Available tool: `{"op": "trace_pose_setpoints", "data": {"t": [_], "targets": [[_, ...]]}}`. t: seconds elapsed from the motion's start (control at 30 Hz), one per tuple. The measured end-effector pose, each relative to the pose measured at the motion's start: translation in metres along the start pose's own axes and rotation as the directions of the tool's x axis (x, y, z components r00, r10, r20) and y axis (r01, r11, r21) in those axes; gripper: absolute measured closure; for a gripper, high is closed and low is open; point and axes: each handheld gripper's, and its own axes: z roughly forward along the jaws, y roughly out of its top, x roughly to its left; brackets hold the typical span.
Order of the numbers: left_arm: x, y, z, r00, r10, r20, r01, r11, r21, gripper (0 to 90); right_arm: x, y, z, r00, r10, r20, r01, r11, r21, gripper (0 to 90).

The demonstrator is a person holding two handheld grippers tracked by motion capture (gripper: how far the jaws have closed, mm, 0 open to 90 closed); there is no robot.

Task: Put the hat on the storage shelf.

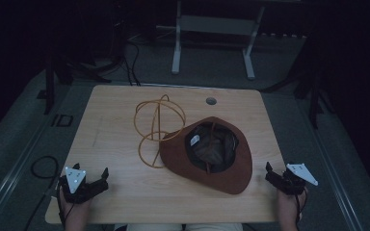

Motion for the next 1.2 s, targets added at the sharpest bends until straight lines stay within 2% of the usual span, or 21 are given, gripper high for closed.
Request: {"op": "trace_pose_setpoints", "data": {"t": [0.07,0.13,0.17,0.23,0.27,0.37,0.57,0.63,0.8,1.03,1.2], "targets": [[0.000,0.000,0.000,1.0000,-0.001,-0.002,0.001,1.0000,0.003,2.8,-0.001,0.000,0.001,1.0000,0.002,-0.008,-0.002,1.000,0.018,13.4],[0.000,0.000,0.001,1.0000,-0.002,0.000,0.002,1.0000,0.008,2.8,-0.003,0.002,0.002,0.9994,0.031,-0.018,-0.030,0.998,0.062,13.6],[0.000,0.000,0.001,1.0000,-0.004,0.003,0.004,1.0000,0.008,2.8,-0.002,0.002,0.002,0.9989,0.040,-0.025,-0.038,0.997,0.067,13.7],[-0.001,0.000,0.001,0.9999,-0.001,0.011,0.001,1.0000,0.008,2.8,-0.002,0.004,0.002,0.9990,0.035,-0.026,-0.033,0.996,0.080,13.7],[-0.001,0.000,0.001,0.9999,0.001,0.015,-0.002,1.0000,0.009,2.8,0.001,0.005,0.002,0.9993,0.017,-0.032,-0.014,0.994,0.105,13.7],[-0.003,0.001,0.000,0.9997,0.006,0.022,-0.006,0.9998,0.016,2.8,0.004,0.007,0.000,0.9984,-0.003,-0.057,0.011,0.991,0.131,13.6],[-0.007,0.001,-0.001,0.9993,0.014,0.036,-0.015,0.9995,0.027,2.8,0.006,0.013,0.000,0.9905,0.044,-0.131,-0.021,0.984,0.177,13.7],[-0.008,0.001,0.000,0.9991,0.015,0.039,-0.016,0.9994,0.031,2.8,0.008,0.018,-0.001,0.9876,0.054,-0.148,-0.027,0.983,0.180,13.7],[-0.008,0.001,0.001,0.9984,0.006,0.056,-0.008,0.9994,0.034,2.8,0.016,0.030,-0.003,0.9816,0.034,-0.188,-0.001,0.985,0.172,13.6],[-0.008,0.001,0.001,0.9985,0.007,0.054,-0.009,0.9993,0.036,2.8,0.023,0.049,-0.004,0.9774,0.045,-0.207,-0.017,0.991,0.135,13.3],[-0.008,0.001,0.000,0.9984,0.008,0.056,-0.010,0.9993,0.035,2.8,0.029,0.063,-0.001,0.9727,0.044,-0.228,-0.013,0.991,0.135,13.3]]}}
